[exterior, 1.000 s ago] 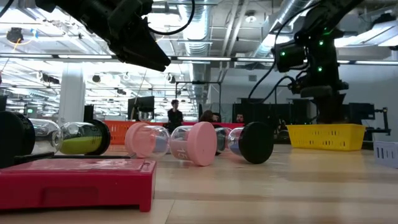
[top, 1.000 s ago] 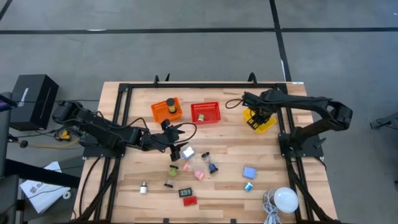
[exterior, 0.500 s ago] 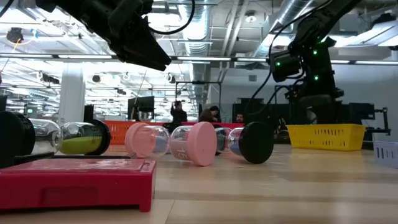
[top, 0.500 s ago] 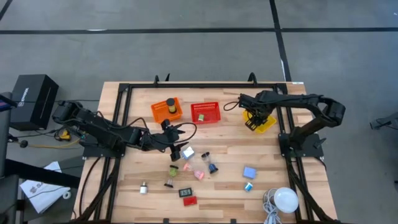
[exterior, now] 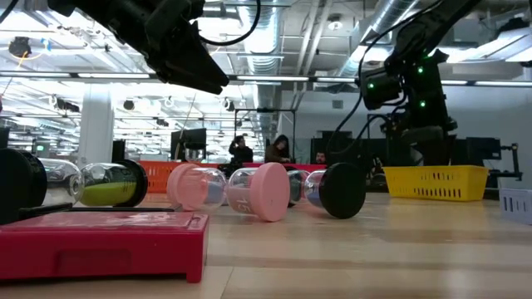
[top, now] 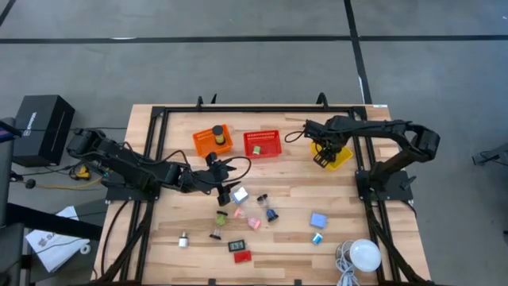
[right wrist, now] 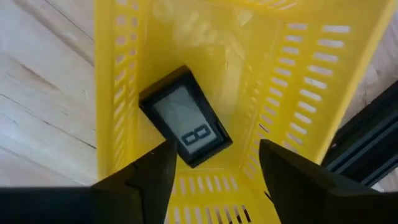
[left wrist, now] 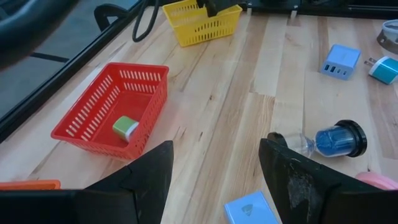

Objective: Pick & Place Office items
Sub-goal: Put the green hourglass into the orange bin

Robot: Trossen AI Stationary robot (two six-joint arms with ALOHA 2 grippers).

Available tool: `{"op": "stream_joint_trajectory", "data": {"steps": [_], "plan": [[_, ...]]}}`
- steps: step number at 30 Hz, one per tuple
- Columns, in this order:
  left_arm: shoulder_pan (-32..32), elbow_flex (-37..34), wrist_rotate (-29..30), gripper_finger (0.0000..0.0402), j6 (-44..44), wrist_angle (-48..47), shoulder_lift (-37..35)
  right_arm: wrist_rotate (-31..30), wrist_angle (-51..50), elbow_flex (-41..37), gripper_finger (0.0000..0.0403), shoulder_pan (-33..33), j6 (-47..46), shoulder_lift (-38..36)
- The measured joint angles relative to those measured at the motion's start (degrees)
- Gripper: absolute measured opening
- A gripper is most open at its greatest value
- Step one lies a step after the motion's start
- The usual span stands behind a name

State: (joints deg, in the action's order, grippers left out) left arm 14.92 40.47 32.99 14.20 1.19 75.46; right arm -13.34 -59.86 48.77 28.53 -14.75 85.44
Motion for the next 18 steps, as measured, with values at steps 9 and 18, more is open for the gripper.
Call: {"op": "stream_joint_trajectory", "data": {"steps": [9,18], "plan": [[0.0,0.0,-0.01,0.0231,0.21,0.16,0.01,-0.09,-2.98,5.8,0.0224,-4.22,0.16,-8.57],[0.08,0.0,-0.59,0.0231,2.93,0.24,0.0,-0.04,8.16,2.41,0.0225,-18.46,5.89,-24.64]]}}
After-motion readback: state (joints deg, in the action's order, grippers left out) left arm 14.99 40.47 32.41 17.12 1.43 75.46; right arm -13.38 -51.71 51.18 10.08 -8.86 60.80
